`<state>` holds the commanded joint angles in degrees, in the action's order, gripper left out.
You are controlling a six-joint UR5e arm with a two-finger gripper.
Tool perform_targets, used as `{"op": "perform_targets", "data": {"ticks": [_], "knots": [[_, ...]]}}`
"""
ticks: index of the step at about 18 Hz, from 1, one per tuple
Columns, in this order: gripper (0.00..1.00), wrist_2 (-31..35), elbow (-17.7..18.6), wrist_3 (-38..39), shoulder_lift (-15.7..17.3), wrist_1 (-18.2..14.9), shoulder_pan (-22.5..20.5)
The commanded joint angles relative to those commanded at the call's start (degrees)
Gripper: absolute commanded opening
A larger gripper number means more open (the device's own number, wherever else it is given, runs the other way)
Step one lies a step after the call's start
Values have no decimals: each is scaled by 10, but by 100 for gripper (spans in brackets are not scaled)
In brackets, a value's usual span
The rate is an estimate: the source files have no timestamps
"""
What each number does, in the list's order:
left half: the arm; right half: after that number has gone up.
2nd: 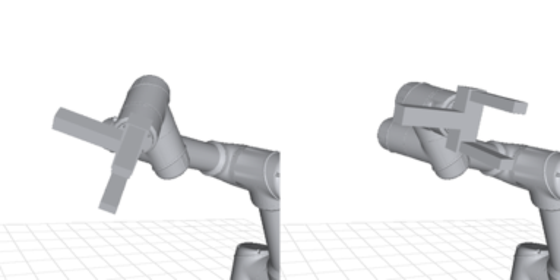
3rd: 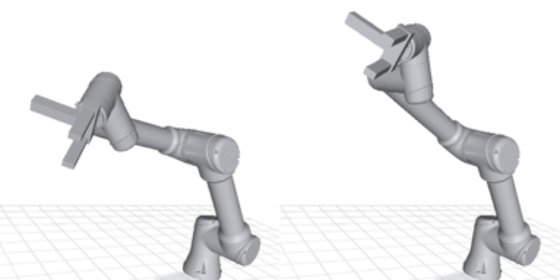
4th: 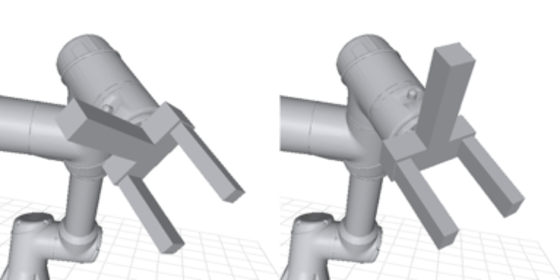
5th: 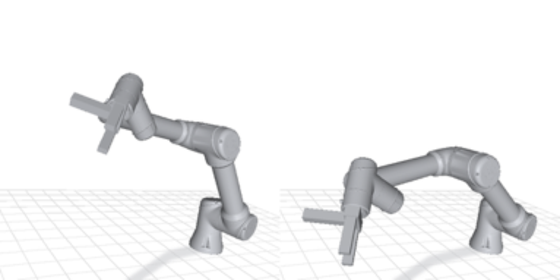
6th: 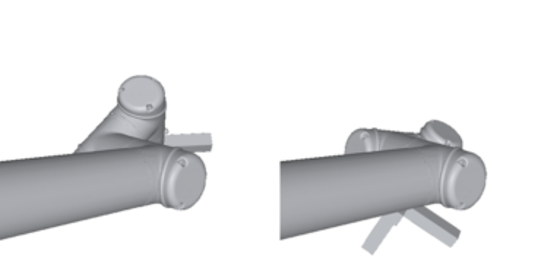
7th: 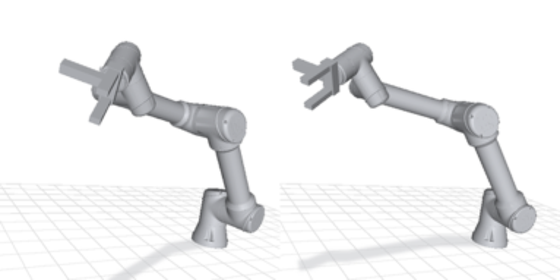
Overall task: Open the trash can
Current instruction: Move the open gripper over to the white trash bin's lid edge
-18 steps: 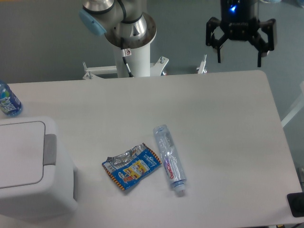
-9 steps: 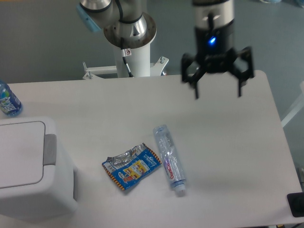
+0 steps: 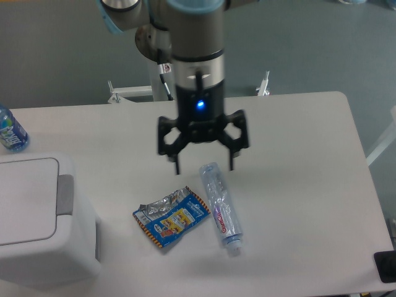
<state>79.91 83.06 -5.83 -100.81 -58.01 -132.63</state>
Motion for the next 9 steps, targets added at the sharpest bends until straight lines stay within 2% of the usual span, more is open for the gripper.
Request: {"op": "perform_targets", "data": {"ticks": [3,9], "knots": [[100,-42,2,59,-3,1,2],[100,-78,3,65,-13,4,25]]}}
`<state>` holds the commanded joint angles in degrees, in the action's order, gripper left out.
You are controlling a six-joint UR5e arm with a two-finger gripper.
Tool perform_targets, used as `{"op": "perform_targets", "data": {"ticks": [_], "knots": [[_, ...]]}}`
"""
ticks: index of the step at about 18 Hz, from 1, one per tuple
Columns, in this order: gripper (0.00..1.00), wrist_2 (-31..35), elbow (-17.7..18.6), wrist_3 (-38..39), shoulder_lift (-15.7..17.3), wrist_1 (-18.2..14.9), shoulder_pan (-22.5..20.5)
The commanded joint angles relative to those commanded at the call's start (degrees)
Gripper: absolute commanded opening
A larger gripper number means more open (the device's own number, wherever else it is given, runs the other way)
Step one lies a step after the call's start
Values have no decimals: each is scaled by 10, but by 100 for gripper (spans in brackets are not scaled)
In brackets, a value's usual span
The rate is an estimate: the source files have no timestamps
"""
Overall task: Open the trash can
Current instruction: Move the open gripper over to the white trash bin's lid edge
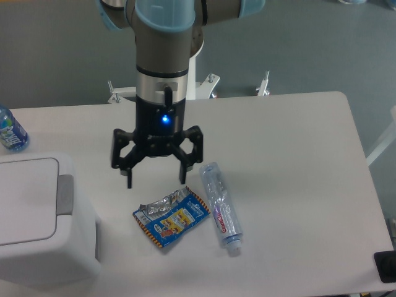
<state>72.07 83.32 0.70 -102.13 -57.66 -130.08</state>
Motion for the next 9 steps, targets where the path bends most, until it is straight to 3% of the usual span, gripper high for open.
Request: {"op": "perform_targets", "data": {"ticks": [9], "knots": [[100,-25,-2,24,-11,9,27]]}}
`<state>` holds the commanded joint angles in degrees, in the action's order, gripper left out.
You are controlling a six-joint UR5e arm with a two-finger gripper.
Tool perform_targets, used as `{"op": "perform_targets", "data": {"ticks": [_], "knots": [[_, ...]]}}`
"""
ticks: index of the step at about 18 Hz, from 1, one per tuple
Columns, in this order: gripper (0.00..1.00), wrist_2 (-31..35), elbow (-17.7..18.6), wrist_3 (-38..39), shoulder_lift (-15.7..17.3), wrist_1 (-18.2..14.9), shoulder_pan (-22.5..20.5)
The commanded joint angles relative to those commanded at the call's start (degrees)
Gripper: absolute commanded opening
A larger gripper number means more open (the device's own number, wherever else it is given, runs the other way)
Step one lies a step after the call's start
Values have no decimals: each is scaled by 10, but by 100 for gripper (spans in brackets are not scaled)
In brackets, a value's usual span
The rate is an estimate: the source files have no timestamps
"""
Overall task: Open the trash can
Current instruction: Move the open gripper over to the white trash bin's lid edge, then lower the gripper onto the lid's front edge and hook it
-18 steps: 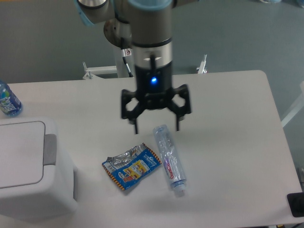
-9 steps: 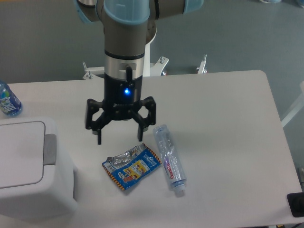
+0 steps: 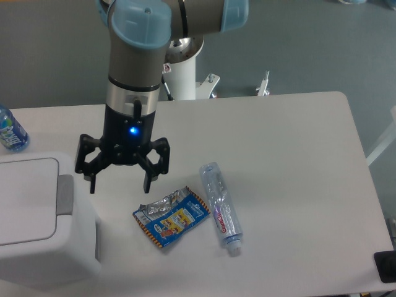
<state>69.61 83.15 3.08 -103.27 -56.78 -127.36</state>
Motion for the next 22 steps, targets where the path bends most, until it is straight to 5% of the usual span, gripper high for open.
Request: {"op": "perform_targets", "data": {"ticks": [22], "knots": [[100,0,7,1,-11,18,14]]}}
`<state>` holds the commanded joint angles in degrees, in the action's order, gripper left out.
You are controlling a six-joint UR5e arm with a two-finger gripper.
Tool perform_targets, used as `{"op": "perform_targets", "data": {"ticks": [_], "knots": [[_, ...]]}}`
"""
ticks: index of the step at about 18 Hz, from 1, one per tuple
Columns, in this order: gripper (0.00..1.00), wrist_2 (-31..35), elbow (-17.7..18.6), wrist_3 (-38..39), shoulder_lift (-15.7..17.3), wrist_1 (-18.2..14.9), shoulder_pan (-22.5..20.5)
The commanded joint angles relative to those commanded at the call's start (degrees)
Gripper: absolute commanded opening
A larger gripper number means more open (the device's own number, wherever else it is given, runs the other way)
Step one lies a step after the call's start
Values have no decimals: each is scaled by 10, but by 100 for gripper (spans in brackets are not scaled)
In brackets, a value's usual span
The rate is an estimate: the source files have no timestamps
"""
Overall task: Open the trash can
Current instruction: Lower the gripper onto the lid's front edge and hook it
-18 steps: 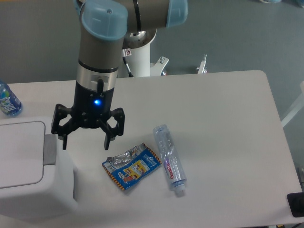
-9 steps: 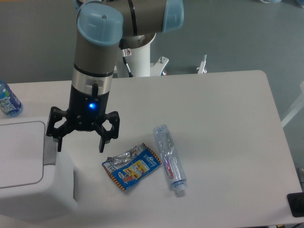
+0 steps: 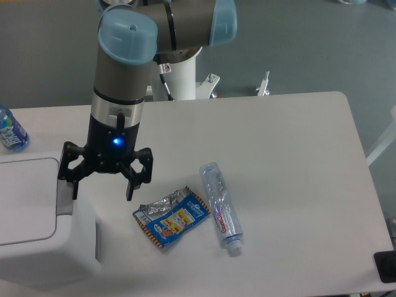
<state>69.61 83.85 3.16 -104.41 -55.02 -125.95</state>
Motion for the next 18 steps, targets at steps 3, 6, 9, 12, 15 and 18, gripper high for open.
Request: {"op": "perform_targets", "data": {"ticks": [3,6,9,12,15,18], "knots": [[100,1,1,2,-2,4,0],[100,1,1,3,-3,4,1],[100,1,1,3,-4,4,1],[100,1,1,3,-5,4,1],[100,2,1,2,-7,4,1],[100,3,1,3,-8,4,1]]}}
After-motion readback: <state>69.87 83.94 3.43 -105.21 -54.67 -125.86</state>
